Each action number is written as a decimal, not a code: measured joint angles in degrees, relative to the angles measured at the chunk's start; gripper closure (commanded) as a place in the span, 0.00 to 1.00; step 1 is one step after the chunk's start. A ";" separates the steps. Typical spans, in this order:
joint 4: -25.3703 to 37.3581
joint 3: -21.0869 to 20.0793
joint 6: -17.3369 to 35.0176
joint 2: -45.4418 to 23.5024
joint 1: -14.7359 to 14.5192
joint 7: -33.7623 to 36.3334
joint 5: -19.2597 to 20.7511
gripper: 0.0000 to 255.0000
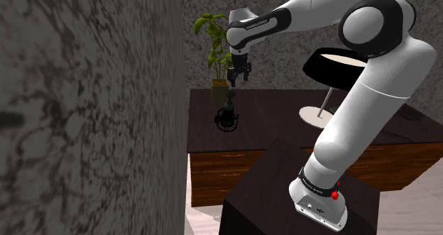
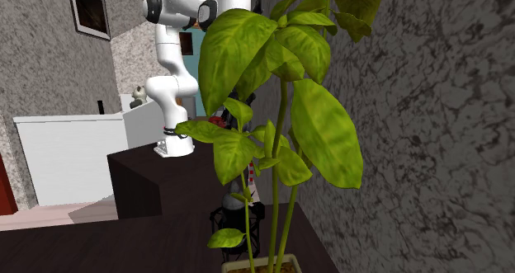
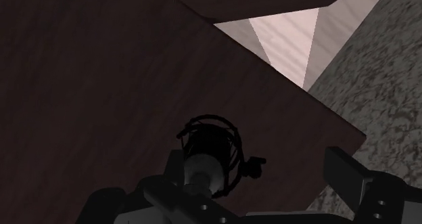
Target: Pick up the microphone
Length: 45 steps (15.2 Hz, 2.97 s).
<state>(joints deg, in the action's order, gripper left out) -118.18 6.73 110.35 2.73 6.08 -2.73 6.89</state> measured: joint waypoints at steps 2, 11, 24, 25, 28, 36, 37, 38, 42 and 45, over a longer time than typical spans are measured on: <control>2.93 0.60 1.00 -4.27 0.55 -0.77 -0.57 0.00; 21.22 1.85 2.09 -25.20 3.53 -3.68 -4.05 0.00; 20.94 1.80 6.68 -29.65 4.18 -3.93 -4.63 1.00; 20.94 1.80 6.68 -29.65 4.18 -3.93 -4.64 1.00; 20.94 1.80 6.69 -29.64 4.18 -3.93 -4.64 1.00; 22.01 1.89 3.64 -27.80 4.03 -3.99 -4.44 1.00; 22.22 1.92 3.17 -27.52 4.05 -4.07 -4.42 1.00; 22.59 1.96 2.43 -27.16 4.07 -4.15 -4.39 1.00; 24.22 1.96 -0.23 -26.11 3.89 -4.08 -4.29 1.00; 25.56 2.00 -2.25 -25.43 3.88 -4.24 -4.24 1.00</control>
<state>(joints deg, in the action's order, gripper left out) -92.62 8.74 108.10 -22.70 9.96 -6.97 2.66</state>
